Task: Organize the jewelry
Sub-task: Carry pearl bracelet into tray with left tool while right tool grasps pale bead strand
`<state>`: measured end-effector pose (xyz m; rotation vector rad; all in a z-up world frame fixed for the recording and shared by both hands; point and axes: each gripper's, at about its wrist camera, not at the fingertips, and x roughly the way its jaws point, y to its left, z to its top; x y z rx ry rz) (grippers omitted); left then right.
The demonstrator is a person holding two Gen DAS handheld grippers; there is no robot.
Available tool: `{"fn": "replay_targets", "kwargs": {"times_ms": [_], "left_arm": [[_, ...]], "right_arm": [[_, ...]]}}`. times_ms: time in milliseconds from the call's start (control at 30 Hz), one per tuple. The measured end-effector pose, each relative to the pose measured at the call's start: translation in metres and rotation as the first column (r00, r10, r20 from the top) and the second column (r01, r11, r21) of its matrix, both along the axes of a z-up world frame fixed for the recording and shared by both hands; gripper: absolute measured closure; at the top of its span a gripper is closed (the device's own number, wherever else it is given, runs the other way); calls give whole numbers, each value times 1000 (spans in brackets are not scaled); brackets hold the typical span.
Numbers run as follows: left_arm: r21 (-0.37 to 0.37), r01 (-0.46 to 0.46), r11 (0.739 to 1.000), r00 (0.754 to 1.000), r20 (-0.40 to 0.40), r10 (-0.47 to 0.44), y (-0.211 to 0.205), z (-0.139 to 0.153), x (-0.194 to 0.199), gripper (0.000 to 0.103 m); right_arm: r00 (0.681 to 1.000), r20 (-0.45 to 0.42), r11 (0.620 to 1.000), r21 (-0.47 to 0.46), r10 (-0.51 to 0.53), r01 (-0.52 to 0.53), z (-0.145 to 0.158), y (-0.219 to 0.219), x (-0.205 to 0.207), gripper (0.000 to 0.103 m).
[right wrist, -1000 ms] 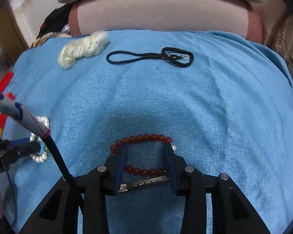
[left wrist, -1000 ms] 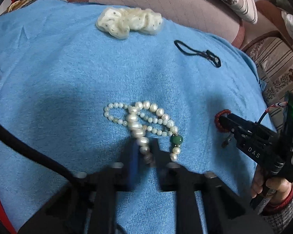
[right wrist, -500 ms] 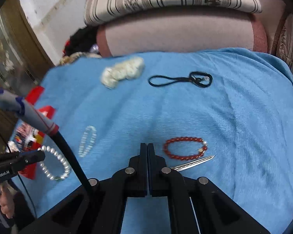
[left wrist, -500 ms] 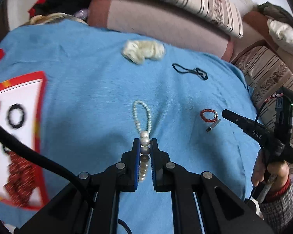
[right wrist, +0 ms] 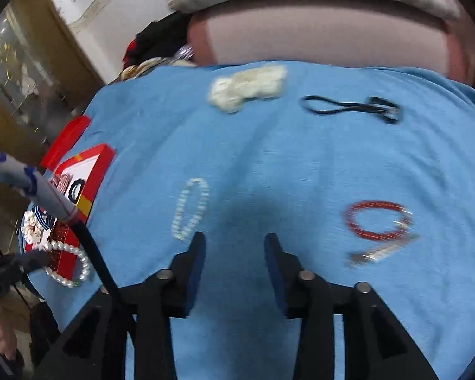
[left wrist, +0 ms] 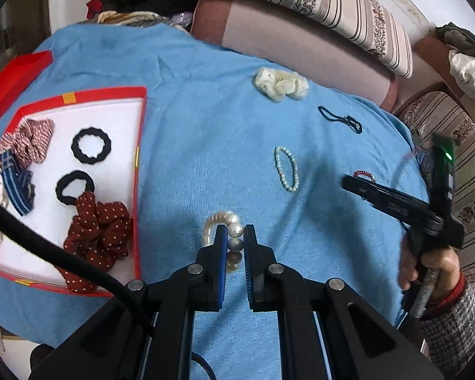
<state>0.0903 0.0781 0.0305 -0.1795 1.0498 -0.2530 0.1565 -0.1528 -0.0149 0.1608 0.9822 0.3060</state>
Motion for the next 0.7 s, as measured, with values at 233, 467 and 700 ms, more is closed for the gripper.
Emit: {"fn": "replay_targets", "kwargs": {"times_ms": [233,467,700], "left_arm": [[-13,42,999,997,-58,-42,-5,-33,17,94],[-22,13,1000,995,-94,-15,1,-52,25,94],[-76,-18,997,999,-31,16,19,-15,6,94]], "right_arm": [[999,-35,999,-25,34,-34,-28,46,42,58],[997,-6,984,-163,72,-72,-30,66,39,91],[997,49,995,-85,56,-52,6,59,15,103]]}}
